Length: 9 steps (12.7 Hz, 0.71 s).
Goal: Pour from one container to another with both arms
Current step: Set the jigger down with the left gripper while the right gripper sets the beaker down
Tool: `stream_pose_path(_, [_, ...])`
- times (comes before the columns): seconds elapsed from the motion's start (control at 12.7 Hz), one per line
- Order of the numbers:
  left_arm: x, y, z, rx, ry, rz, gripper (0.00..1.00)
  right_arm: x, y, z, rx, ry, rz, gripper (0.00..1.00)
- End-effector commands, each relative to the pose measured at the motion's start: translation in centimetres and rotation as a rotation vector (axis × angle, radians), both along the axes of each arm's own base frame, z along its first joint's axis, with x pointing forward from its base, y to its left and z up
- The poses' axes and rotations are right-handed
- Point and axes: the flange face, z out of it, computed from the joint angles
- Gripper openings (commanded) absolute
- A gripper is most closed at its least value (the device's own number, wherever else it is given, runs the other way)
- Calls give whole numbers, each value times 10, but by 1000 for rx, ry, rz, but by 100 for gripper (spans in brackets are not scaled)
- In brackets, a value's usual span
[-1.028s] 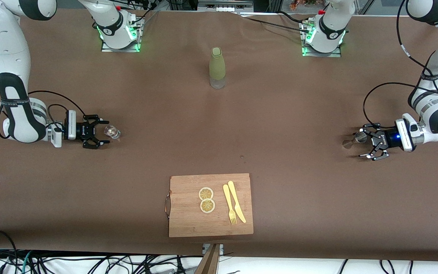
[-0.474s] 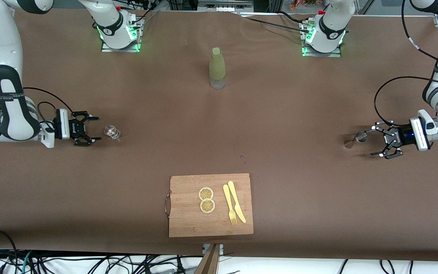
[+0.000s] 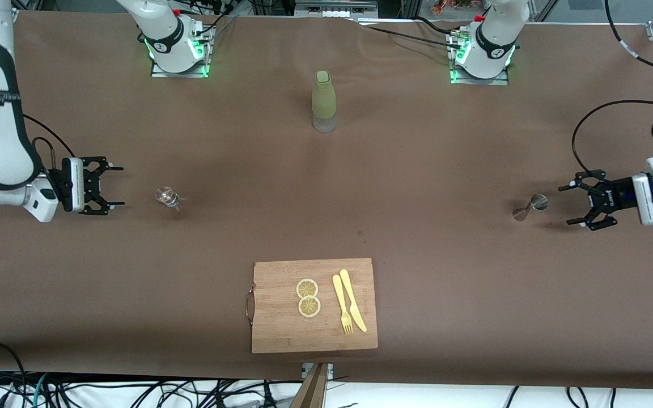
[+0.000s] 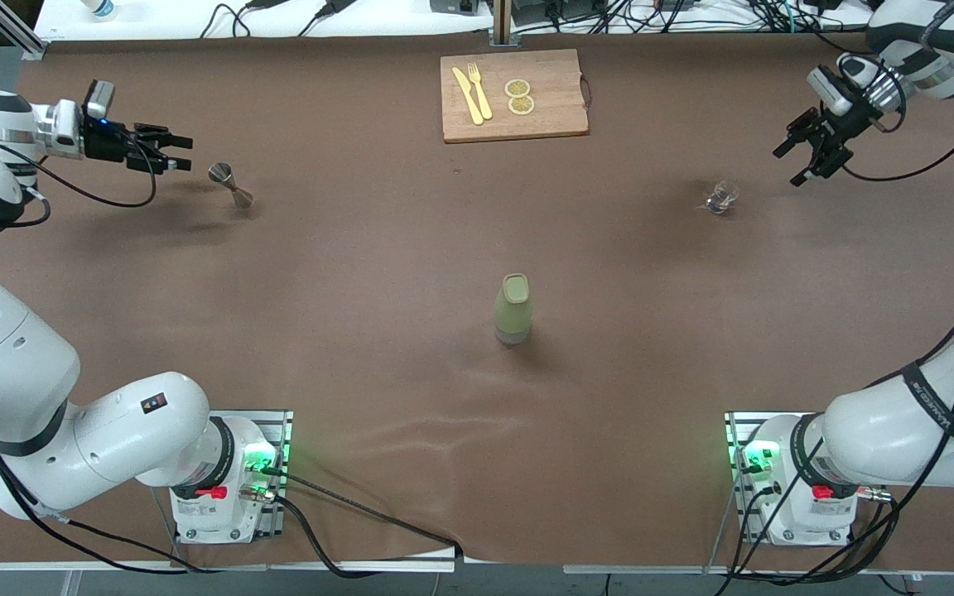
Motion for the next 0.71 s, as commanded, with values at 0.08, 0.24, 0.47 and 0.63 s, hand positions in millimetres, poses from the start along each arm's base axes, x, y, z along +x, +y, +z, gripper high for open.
stream_pose_path(0.08, [-1,-13,81,105,194,124,100,-1,53,72,-229,37,-150,100])
stream_pose_path(0.24, [8,-31,123,161,259,197,100,2,93,103,-344,20,-240,100])
stream_pose_path(0.47, [18,-66,179,270,404,362,100,-4,152,140,-525,-6,-383,100])
stream_pose_path(0.63, [24,-89,205,352,437,481,100,-12,184,167,-606,-38,-509,100])
